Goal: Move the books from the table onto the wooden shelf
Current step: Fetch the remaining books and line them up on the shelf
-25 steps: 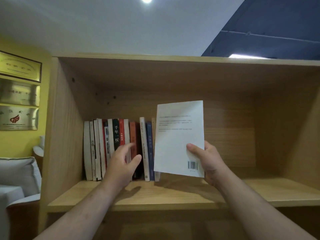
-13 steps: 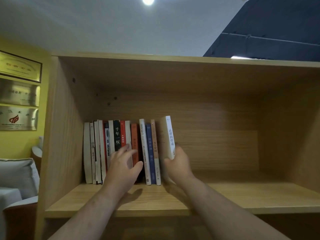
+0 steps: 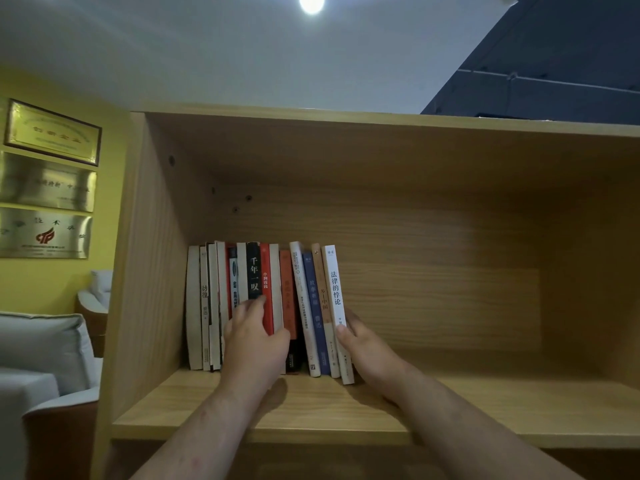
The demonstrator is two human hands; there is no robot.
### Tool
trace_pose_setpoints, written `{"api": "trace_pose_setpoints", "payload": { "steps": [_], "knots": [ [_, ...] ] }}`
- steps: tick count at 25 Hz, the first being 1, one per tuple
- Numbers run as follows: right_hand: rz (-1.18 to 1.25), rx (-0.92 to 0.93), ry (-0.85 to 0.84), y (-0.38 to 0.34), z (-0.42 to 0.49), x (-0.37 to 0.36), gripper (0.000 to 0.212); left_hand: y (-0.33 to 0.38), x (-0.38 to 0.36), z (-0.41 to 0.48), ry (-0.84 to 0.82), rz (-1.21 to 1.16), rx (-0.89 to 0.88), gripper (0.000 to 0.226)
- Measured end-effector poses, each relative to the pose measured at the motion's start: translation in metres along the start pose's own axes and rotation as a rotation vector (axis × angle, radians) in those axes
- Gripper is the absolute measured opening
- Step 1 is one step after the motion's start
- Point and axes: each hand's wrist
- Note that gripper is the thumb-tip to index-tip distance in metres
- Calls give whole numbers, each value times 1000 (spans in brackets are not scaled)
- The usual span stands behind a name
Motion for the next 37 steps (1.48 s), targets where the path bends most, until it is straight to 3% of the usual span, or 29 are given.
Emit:
{"api": "trace_pose_setpoints", "payload": {
  "steps": [5, 9, 12, 15, 23, 25, 29, 34, 37],
  "knots": [
    [-93, 36, 35, -3, 13, -13, 49, 1, -1, 0, 2, 2, 37, 63],
    [-134, 45, 32, 4, 14, -18, 61, 12, 11, 24, 37, 164, -121, 74],
    [-129, 60, 23, 5, 13, -18, 67, 37, 33, 68, -82, 344, -115, 76],
    [-125, 39, 16, 6, 14, -17, 69, 47, 42, 90, -146, 486, -105, 62],
    [-136, 40, 12, 14, 20, -12, 72, 62, 37, 80, 131, 498, -230, 39],
    [-122, 32, 10, 13, 19, -11, 73, 69, 42, 71, 209, 410, -245, 44],
    [-145, 38, 22, 13, 21, -11, 71, 63, 54, 45, 317, -4, -227, 48],
    [-52, 29, 25, 5, 8, -13, 64, 25, 35, -3, 45, -214, -14, 36],
    [32, 29, 5, 1, -1, -12, 53, 17, 46, -18, 103, -274, 29, 17]
  ]
}}
Point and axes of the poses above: each hand's wrist, its own z-axis towards the middle knuckle, its own x-axis out of the back of the hand, y = z × x, and after that the axes turned 11 degrees about z, right-handed
